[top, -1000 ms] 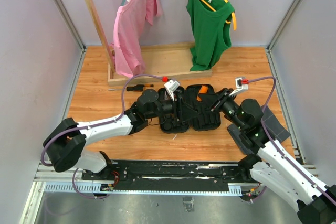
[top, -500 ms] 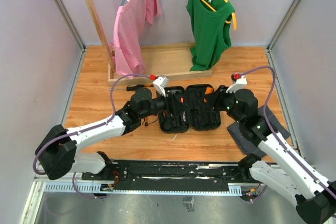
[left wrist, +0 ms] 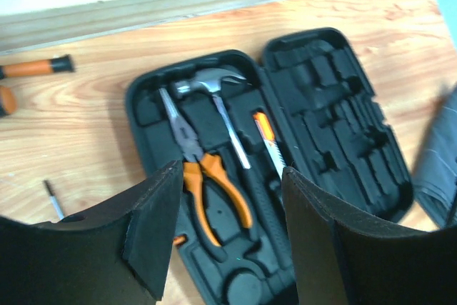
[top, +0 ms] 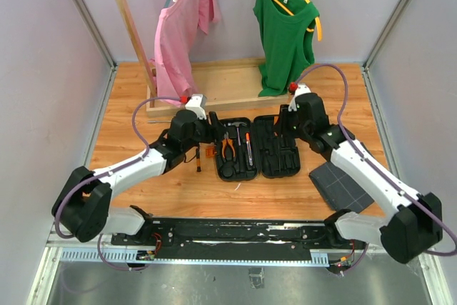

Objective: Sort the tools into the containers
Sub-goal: Place the screwdriver in the storage box.

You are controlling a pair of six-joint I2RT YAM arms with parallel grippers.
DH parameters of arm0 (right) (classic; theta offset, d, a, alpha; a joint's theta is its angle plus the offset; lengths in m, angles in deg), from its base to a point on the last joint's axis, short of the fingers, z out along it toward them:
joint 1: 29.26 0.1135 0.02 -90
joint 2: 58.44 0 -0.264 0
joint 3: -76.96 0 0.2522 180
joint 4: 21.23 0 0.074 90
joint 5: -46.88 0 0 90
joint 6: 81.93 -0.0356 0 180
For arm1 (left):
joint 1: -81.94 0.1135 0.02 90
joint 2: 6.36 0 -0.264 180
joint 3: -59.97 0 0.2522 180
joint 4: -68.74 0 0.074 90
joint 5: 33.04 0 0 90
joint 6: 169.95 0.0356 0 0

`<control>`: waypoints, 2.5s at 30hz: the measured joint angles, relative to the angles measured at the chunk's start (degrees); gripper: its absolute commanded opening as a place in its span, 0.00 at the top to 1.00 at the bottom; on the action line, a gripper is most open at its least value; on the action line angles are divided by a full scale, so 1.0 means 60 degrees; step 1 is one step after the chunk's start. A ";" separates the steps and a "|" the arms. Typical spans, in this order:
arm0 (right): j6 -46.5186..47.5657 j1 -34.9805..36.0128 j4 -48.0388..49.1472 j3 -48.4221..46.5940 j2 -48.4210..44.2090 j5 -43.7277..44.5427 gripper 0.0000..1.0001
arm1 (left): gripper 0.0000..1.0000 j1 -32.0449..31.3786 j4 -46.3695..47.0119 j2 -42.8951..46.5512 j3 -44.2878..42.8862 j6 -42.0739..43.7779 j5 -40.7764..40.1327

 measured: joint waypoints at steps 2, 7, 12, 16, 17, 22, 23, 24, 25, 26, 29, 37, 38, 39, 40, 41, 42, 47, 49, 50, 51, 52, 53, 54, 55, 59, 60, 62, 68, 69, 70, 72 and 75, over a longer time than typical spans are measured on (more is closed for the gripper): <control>0.0164 -0.0106 -0.0127 -0.0266 0.0521 -0.0113 0.85 | 0.39 0.0109 0.0036 -0.0146 0.0000 0.0055 -0.0313; 0.0528 -0.0248 -0.0317 -0.1053 0.1657 -0.0364 0.85 | 0.40 0.0273 0.0656 -0.0441 0.0321 0.0058 -0.0980; 0.0845 -0.0372 -0.0433 -0.1727 0.2677 -0.0459 0.84 | 0.40 0.0273 0.1089 -0.0663 0.0838 0.0058 -0.1315; 0.0991 -0.0506 -0.0634 -0.2091 0.3435 -0.0601 0.84 | 0.40 0.0273 0.1239 -0.0747 0.1049 0.0055 -0.1566; 0.1009 -0.0568 -0.0710 -0.2200 0.3643 -0.0619 0.84 | 0.41 0.0273 0.1282 -0.0769 0.1056 0.0055 -0.1599; 0.1107 -0.0696 -0.0885 -0.2769 0.4586 -0.0645 0.85 | 0.41 0.0273 0.1523 -0.0951 0.1056 0.0055 -0.1687; 0.1118 -0.0707 -0.0892 -0.2874 0.4750 -0.0641 0.85 | 0.41 0.0273 0.1559 -0.1027 0.1053 0.0055 -0.1690; 0.1122 -0.0714 -0.0900 -0.2962 0.4900 -0.0641 0.85 | 0.41 0.0273 0.1559 -0.1038 0.1053 0.0055 -0.1690; 0.1129 -0.0725 -0.0925 -0.3056 0.5034 -0.0637 0.85 | 0.41 0.0273 0.1570 -0.1071 0.1056 0.0055 -0.1694; 0.1133 -0.0729 -0.0925 -0.3147 0.5176 -0.0637 0.85 | 0.41 0.0273 0.1574 -0.1086 0.1056 0.0055 -0.1694; 0.1155 -0.0736 -0.0965 -0.3439 0.5606 -0.0627 0.85 | 0.41 0.0273 0.1581 -0.1100 0.1056 0.0055 -0.1701; 0.1239 -0.0750 -0.1268 -0.4018 0.6408 -0.0474 0.85 | 0.41 0.0273 0.1577 -0.1137 0.1053 0.0055 -0.1712; 0.1257 -0.0750 -0.1297 -0.4022 0.6466 -0.0444 0.85 | 0.41 0.0273 0.1581 -0.1151 0.1053 0.0058 -0.1712; 0.1268 -0.0750 -0.1315 -0.4029 0.6528 -0.0412 0.85 | 0.41 0.0273 0.1581 -0.1162 0.1053 0.0055 -0.1712; 0.1279 -0.0750 -0.1326 -0.4058 0.6608 -0.0357 0.85 | 0.41 0.0273 0.1577 -0.1177 0.1053 0.0055 -0.1712; 0.1282 -0.0750 -0.1351 -0.4098 0.6677 -0.0346 0.85 | 0.41 0.0273 0.1574 -0.1191 0.1053 0.0058 -0.1708; 0.1290 -0.0750 -0.1359 -0.4142 0.6754 -0.0324 0.85 | 0.41 0.0273 0.1577 -0.1198 0.1053 0.0055 -0.1708; 0.1290 -0.0750 -0.1381 -0.4299 0.7063 -0.0280 0.84 | 0.41 0.0273 0.1574 -0.1290 0.1002 0.0055 -0.1705; 0.1290 -0.0750 -0.1384 -0.4364 0.7158 -0.0270 0.84 | 0.41 0.0273 0.1570 -0.1322 0.0994 0.0055 -0.1705; 0.1290 -0.0750 -0.1392 -0.4408 0.7216 -0.0244 0.84 | 0.41 0.0273 0.1566 -0.1333 0.0987 0.0055 -0.1705; 0.1286 -0.0750 -0.1377 -0.4441 0.7278 -0.0204 0.83 | 0.41 0.0273 0.1570 -0.1344 0.0984 0.0055 -0.1705; 0.1282 -0.0750 -0.1381 -0.4466 0.7326 -0.0171 0.82 | 0.41 0.0273 0.1566 -0.1351 0.0973 0.0055 -0.1705; 0.1279 -0.0750 -0.1377 -0.4470 0.7369 -0.0127 0.80 | 0.41 0.0273 0.1563 -0.1366 0.0958 0.0055 -0.1708; 0.1271 -0.0750 -0.1381 -0.4470 0.7410 -0.0080 0.79 | 0.41 0.0273 0.1566 -0.1373 0.0951 0.0055 -0.1705; 0.1253 -0.0750 -0.1381 -0.4470 0.7450 -0.0029 0.79 | 0.41 0.0273 0.1566 -0.1384 0.0940 0.0055 -0.1705; 0.1162 -0.0750 -0.1388 -0.4473 0.7570 0.0135 0.78 | 0.42 0.0273 0.1548 -0.1457 0.0907 0.0051 -0.1701; 0.1137 -0.0750 -0.1388 -0.4484 0.7584 0.0146 0.78 | 0.42 0.0273 0.1537 -0.1475 0.0889 0.0051 -0.1701; 0.1053 -0.0750 -0.1439 -0.4557 0.7628 0.0164 0.78 | 0.42 0.0273 0.1515 -0.1519 0.0849 0.0051 -0.1694; 0.0678 -0.0754 -0.1457 -0.4623 0.7664 0.0291 0.78 | 0.42 0.0273 0.1486 -0.1592 0.0787 0.0051 -0.1672; 0.0601 -0.0754 -0.1461 -0.4623 0.7664 0.0306 0.78 | 0.42 0.0273 0.1483 -0.1596 0.0787 0.0051 -0.1668; 0.0546 -0.0758 -0.1464 -0.4623 0.7664 0.0321 0.76 | 0.42 0.0273 0.1479 -0.1599 0.0787 0.0047 -0.1668; 0.0412 -0.0769 -0.1475 -0.4623 0.7664 0.0331 0.75 | 0.42 0.0273 0.1461 -0.1599 0.0780 0.0047 -0.1668; 0.0288 -0.0772 -0.1486 -0.4623 0.7664 0.0357 0.73 | 0.42 0.0273 0.1439 -0.1599 0.0754 0.0047 -0.1668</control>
